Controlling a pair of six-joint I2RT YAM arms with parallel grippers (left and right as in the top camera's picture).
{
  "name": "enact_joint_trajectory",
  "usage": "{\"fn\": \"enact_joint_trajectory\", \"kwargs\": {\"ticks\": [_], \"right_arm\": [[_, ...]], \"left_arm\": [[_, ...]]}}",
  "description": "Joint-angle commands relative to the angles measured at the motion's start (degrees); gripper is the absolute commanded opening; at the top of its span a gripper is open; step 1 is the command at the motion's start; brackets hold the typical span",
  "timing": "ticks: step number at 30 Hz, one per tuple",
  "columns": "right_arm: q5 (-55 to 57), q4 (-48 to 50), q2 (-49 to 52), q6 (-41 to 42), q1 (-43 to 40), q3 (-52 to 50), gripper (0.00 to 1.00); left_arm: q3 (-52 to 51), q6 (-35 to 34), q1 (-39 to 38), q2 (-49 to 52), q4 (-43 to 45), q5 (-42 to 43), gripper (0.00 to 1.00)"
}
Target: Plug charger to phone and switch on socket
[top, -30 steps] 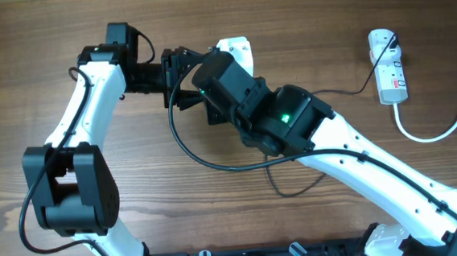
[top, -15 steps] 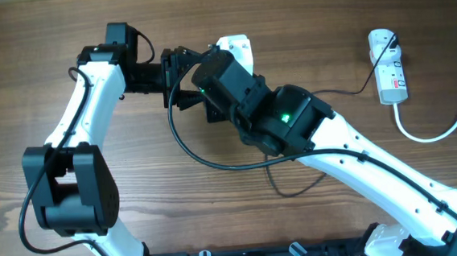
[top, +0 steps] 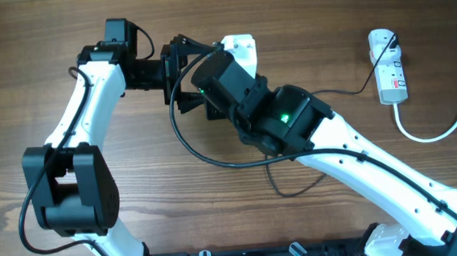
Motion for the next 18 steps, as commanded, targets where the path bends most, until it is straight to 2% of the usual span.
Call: {"fn": "enact_joint_trajectory", "kwargs": {"ticks": [1, 9, 11, 18], "right_arm": [[10.14, 0.02, -1.49, 4.48, -0.11, 1.31, 0.04], [11.26, -0.22, -9.4, 5.6, -0.57, 1.31, 0.04], [11.23, -1.53, -10.64, 10.8, -0.7, 1.31, 0.04], [10.82, -5.14, -10.86, 20.52, -0.74, 1.29, 0.04]], "left_arm": [[1.05, 0.33, 0.11, -2.1, 0.2, -0.61, 1.0], [1.05, 0.26, 0.11, -2.1, 2.38, -3.41, 1.0], [1.05, 0.07, 0.13, -2.1, 3.91, -2.89, 1.0], [1.05, 0.09, 0.13, -2.1, 4.74, -2.75, 1.0]]}}
